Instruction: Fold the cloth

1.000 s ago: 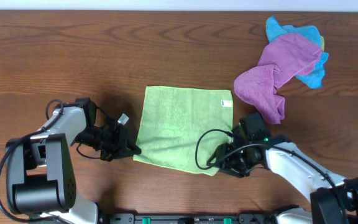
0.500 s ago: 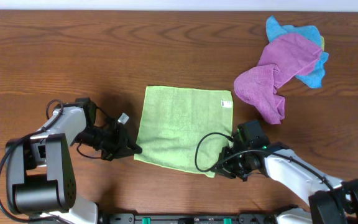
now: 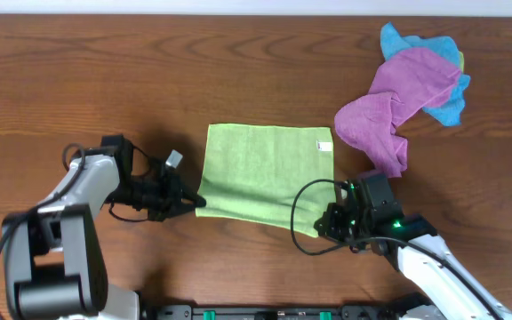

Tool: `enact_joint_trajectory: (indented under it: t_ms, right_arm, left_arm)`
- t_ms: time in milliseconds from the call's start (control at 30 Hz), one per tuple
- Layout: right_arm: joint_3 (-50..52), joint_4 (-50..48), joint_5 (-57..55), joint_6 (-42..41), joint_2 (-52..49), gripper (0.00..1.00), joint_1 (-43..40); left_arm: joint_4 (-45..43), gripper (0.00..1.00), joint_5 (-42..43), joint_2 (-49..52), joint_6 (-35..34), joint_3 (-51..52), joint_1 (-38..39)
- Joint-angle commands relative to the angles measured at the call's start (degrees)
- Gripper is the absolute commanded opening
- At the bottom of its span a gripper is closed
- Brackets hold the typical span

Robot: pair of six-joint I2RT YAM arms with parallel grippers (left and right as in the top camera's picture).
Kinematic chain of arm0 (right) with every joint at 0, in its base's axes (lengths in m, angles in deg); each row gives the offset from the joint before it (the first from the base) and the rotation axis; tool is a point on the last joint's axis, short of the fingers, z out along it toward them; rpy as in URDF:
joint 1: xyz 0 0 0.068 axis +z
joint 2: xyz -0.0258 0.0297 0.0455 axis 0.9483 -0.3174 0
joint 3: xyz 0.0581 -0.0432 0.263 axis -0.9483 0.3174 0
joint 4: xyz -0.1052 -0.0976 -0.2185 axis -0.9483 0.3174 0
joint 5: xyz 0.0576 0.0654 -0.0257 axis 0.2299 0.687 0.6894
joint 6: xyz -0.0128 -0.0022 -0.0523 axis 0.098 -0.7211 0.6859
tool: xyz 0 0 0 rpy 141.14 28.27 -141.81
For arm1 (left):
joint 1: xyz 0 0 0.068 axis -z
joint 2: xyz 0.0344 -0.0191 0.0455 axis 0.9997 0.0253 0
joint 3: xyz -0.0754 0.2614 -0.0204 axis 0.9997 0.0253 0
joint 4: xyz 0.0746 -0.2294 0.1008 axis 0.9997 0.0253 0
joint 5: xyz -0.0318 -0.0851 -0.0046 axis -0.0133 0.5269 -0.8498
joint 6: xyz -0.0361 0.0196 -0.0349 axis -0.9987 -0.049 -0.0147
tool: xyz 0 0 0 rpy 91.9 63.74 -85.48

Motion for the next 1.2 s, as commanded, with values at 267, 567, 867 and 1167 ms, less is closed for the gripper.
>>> enact_joint_trajectory:
  t_ms: [267,567,867,1167]
  right_arm:
    - [-6.6,-3.8,-13.3,0.8,0.2,0.01,0.0]
    - [-6.7,-15.0,-16.8,1.4,-5.7,0.02,-0.1]
    - [-16.2,-17.3,-21.8,10.5,-16.3,0.02,-2.8]
    - [-21.2,-23.8,-22.0,15.4,-26.7,0.02,-5.2]
  left_arm:
    - [-16.1,0.06,-0.4,-4.6,-18.3,0.1,-0.4]
    - [-31.6,0.06,-7.2,-4.6,-29.6,0.1,2.6]
    - [-47.5,0.06,-19.2,-1.2,-38.9,0.1,8.9]
    - [-60.7,0.06,-20.7,5.8,-44.9,0.1,9.0]
